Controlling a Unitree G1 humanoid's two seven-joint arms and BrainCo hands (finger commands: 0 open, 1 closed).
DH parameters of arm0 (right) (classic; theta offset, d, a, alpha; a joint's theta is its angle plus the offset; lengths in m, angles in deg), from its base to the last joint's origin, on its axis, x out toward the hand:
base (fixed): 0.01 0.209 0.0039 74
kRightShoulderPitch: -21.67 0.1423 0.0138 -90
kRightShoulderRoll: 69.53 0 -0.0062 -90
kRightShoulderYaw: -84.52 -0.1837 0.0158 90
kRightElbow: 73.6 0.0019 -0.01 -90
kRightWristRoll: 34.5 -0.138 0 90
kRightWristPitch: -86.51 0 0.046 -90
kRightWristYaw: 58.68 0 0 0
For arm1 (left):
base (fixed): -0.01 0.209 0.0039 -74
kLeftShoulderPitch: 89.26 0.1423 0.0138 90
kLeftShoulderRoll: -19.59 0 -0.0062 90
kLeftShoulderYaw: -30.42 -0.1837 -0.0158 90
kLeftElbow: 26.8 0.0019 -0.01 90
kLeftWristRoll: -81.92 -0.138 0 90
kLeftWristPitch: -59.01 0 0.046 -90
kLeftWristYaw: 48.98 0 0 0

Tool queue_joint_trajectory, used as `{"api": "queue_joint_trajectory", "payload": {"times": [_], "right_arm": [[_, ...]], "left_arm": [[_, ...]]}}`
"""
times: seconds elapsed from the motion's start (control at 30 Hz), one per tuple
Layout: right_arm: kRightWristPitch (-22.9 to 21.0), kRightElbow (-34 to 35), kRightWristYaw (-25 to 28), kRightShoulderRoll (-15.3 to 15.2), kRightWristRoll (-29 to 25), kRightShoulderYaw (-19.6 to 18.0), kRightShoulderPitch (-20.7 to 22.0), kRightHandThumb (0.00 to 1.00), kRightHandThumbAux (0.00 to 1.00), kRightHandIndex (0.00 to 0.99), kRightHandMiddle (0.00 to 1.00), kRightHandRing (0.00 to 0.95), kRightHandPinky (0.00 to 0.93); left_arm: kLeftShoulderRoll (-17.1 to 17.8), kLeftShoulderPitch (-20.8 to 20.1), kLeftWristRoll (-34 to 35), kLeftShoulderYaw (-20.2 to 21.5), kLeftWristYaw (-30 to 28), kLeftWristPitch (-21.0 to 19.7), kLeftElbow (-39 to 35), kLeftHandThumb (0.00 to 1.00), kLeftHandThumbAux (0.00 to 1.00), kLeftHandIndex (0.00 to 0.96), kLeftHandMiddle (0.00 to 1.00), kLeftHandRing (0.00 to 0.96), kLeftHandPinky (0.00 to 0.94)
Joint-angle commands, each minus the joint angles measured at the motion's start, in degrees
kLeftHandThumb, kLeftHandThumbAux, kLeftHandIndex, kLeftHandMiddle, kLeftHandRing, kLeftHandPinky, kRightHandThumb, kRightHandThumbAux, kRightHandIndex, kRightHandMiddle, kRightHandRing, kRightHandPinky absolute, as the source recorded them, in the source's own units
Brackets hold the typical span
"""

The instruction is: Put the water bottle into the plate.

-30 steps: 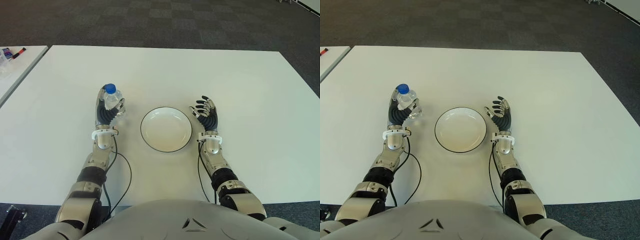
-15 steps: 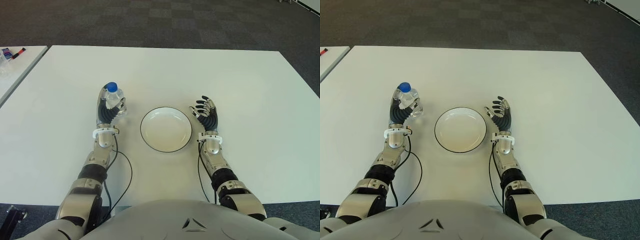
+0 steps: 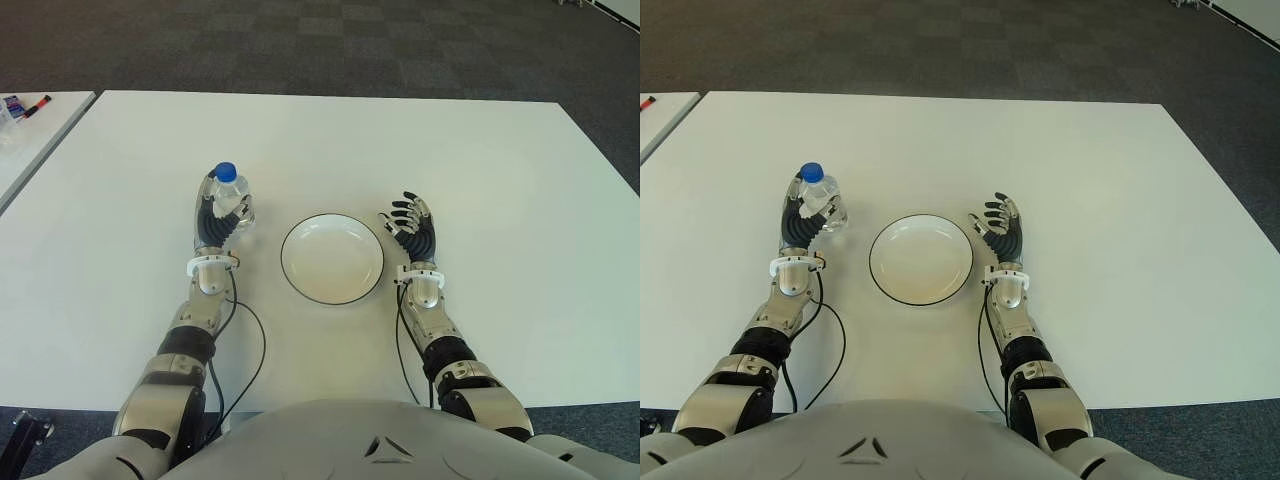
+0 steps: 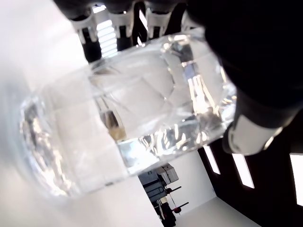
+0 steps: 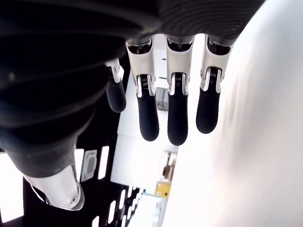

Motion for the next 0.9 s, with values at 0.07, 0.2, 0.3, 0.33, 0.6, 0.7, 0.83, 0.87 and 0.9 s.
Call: {"api": "queue_joint_trajectory", "payload": {"times": [0.07,0.2,0.3,0.33,0.6,0.7,0.83,0.87,0.9], "right_arm": [[-2.04,-1.94,0.06,-0.15,0.02,0.06,-2.39,0.707,0.728,0.181,0.350,0.370,0.384],[-2.05,-1.95,0.13,-0.14,-0.06,0.04,-2.40,0.697,0.733,0.179,0.348,0.366,0.371],[-1.98,-1.95,0.21,-0.14,-0.11,0.03,-2.41,0.693,0.736,0.177,0.348,0.365,0.373],[-1.95,-1.95,0.23,-0.13,-0.13,0.03,-2.42,0.692,0.736,0.176,0.348,0.364,0.373],[-1.78,-1.87,0.47,-0.11,-0.27,0.01,-2.46,0.698,0.735,0.175,0.349,0.366,0.377],[-1.77,-1.85,0.54,-0.09,-0.31,-0.01,-2.47,0.707,0.734,0.176,0.349,0.365,0.377],[-1.83,-1.84,0.58,-0.09,-0.33,-0.04,-2.44,0.713,0.736,0.178,0.350,0.366,0.380],[-1.85,-1.89,0.60,-0.09,-0.36,-0.06,-2.40,0.711,0.735,0.179,0.350,0.367,0.381],[-1.88,-1.92,0.62,-0.08,-0.39,-0.08,-2.37,0.709,0.735,0.180,0.350,0.368,0.381]], "left_arm": [[-0.77,-0.03,0.69,0.04,-0.87,-2.15,0.12,0.317,0.600,0.000,0.007,0.043,0.111],[-1.03,-0.03,1.01,0.08,-0.72,-2.35,-0.10,0.334,0.599,0.000,0.005,0.041,0.127],[-1.22,-0.02,1.09,0.15,-0.54,-2.17,-0.18,0.341,0.597,0.000,0.007,0.044,0.129],[-1.25,-0.01,1.11,0.19,-0.50,-2.12,-0.22,0.342,0.596,0.000,0.008,0.045,0.129],[-1.56,0.07,1.28,0.44,-0.39,-2.06,-0.54,0.352,0.582,0.000,0.010,0.050,0.132],[-1.65,0.10,1.43,0.49,-0.46,-2.19,-0.70,0.358,0.575,0.000,0.008,0.049,0.129],[-1.78,0.22,1.82,0.61,-0.83,-2.44,-0.91,0.361,0.577,0.000,0.005,0.047,0.130],[-1.83,0.19,1.92,0.65,-0.88,-2.43,-0.86,0.364,0.580,0.000,0.006,0.048,0.135],[-1.87,0.17,2.03,0.68,-0.93,-2.41,-0.84,0.366,0.581,0.000,0.006,0.049,0.138]]}}
